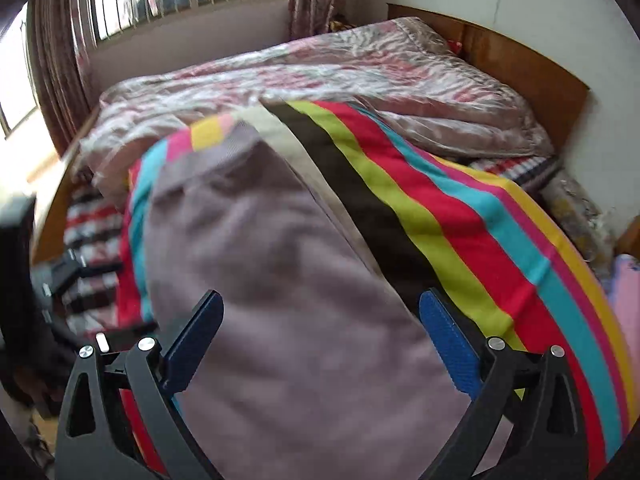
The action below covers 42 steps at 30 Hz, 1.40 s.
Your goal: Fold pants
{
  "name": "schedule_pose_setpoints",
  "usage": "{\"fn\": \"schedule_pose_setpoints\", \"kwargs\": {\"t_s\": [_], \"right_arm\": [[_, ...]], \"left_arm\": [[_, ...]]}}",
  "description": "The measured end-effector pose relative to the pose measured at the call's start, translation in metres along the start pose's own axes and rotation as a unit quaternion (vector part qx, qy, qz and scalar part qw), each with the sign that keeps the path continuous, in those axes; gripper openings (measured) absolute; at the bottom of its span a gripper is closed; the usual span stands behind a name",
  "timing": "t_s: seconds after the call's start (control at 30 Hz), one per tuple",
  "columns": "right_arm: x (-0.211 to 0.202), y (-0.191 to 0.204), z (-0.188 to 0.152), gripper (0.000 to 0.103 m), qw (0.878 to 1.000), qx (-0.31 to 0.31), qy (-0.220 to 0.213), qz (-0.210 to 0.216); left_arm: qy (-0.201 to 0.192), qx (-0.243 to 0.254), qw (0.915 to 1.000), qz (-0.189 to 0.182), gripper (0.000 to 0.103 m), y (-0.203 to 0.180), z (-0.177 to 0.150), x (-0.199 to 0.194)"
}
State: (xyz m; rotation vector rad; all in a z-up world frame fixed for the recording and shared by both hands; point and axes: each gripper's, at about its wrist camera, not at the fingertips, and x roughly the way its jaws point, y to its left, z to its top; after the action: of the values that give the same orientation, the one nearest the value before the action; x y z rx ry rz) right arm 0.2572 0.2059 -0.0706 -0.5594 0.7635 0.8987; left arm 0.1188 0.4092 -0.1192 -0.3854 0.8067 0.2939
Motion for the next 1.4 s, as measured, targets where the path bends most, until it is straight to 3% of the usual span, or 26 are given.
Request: {"fn": "schedule_pose_setpoints", "kwargs": {"t_s": [0.07,0.23,0.3,0.37,0.47,0.6,0.73,0.83,0.93,1.03,1.17,1.23,1.3,1.37,1.4], "right_arm": [[-0.016,-0.004,-0.049,0.096,0.999,-0.004,0.019,-0.029],[-0.026,0.001,-0.141,0.096,0.995,0.038,0.083,-0.048],[-0.033,0.003,-0.160,0.098,0.995,0.068,0.063,-0.048],[-0.035,-0.004,-0.166,0.097,0.992,0.100,0.068,-0.036],[-0.044,-0.003,-0.167,0.097,0.992,0.091,0.073,-0.044],[-0.063,-0.001,-0.166,0.097,0.993,0.089,0.042,-0.063],[-0.055,-0.017,-0.192,0.097,0.987,0.125,0.081,-0.066],[-0.068,-0.025,-0.207,0.098,0.984,0.164,0.068,-0.029],[-0.085,-0.031,-0.218,0.098,0.983,0.167,0.055,-0.058],[-0.090,-0.047,-0.242,0.099,0.975,0.205,0.067,-0.054],[-0.104,-0.044,-0.260,0.098,0.979,0.191,0.059,-0.043],[-0.112,-0.050,-0.262,0.098,0.976,0.202,0.051,-0.059],[-0.119,-0.060,-0.264,0.098,0.971,0.226,0.034,-0.072],[-0.128,-0.072,-0.265,0.098,0.966,0.249,0.008,-0.075],[-0.131,-0.076,-0.265,0.098,0.964,0.254,-0.001,-0.077]], "left_arm": [[0.000,0.018,0.9998,0.000,0.102,-0.012,0.004,0.002],[0.032,0.052,0.9980,0.014,0.102,-0.038,0.000,0.021],[0.047,0.068,0.9960,0.033,0.102,-0.044,-0.005,0.030],[0.050,0.073,0.9953,0.040,0.102,-0.045,-0.008,0.033],[0.051,0.064,0.9959,0.039,0.102,-0.043,-0.010,0.034],[0.049,0.065,0.9958,0.043,0.102,-0.043,-0.011,0.035],[0.049,0.064,0.9958,0.043,0.102,-0.043,-0.010,0.035],[0.046,0.067,0.9959,0.040,0.102,-0.044,-0.011,0.036],[0.045,0.067,0.9959,0.041,0.102,-0.045,-0.011,0.036],[0.043,0.066,0.9960,0.041,0.102,-0.045,-0.010,0.037],[0.049,0.061,0.9961,0.040,0.102,-0.045,-0.009,0.037],[0.058,0.038,0.9974,-0.018,0.102,-0.038,-0.002,0.030],[0.033,-0.021,0.9942,-0.100,0.102,-0.016,0.010,0.015],[0.012,-0.107,0.9790,-0.173,0.102,0.017,0.024,0.006],[0.001,-0.166,0.9651,-0.203,0.101,0.041,0.030,0.005]]}}
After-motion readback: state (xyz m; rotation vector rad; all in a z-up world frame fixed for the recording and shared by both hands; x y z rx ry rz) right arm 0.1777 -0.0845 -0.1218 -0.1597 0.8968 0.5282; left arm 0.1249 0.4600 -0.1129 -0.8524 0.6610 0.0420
